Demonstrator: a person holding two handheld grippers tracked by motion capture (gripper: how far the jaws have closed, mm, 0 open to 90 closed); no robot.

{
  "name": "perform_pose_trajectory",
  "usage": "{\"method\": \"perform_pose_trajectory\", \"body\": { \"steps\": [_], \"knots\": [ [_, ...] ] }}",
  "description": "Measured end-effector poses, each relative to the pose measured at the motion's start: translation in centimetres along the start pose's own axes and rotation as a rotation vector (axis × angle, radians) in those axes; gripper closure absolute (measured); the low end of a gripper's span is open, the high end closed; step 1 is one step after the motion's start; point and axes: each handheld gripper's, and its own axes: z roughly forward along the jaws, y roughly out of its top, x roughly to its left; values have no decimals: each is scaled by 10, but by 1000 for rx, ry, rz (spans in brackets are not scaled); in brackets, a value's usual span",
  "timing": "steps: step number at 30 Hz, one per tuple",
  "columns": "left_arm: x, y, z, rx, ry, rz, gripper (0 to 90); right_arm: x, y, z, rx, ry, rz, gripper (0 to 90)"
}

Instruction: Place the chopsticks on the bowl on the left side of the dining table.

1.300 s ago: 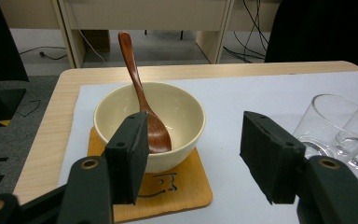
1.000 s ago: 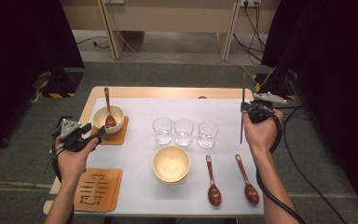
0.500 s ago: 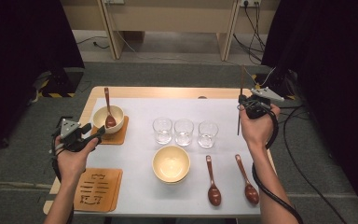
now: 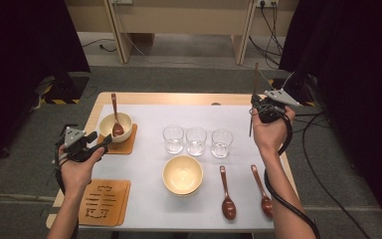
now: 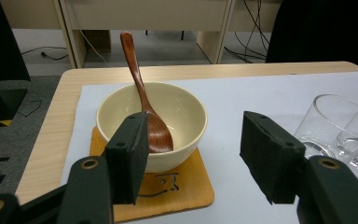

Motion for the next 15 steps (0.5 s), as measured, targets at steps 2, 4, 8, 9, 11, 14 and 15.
{"method": "perform_pose_trajectory", "body": {
  "steps": [2,4,8,9,11,14,15],
  "knots": [
    [0,0,0,1,0,1,413,1,1,1,-11,0,1,853],
    [0,0,0,2,0,2,413,2,2,2,-22,-1,3,853],
    [0,0,0,1,0,2,413,4,4,4,-37,-2,8,853],
    [0,0,0,0,1,1,413,5,4,5,-41,-3,6,853],
    [1,0,0,0,2,0,413,6,5,6,-46,-3,8,853],
    [1,0,0,0,3,-1,413,7,5,8,-54,-1,8,853],
    [1,0,0,0,3,0,413,8,6,9,-57,-1,6,853]
  ]
}}
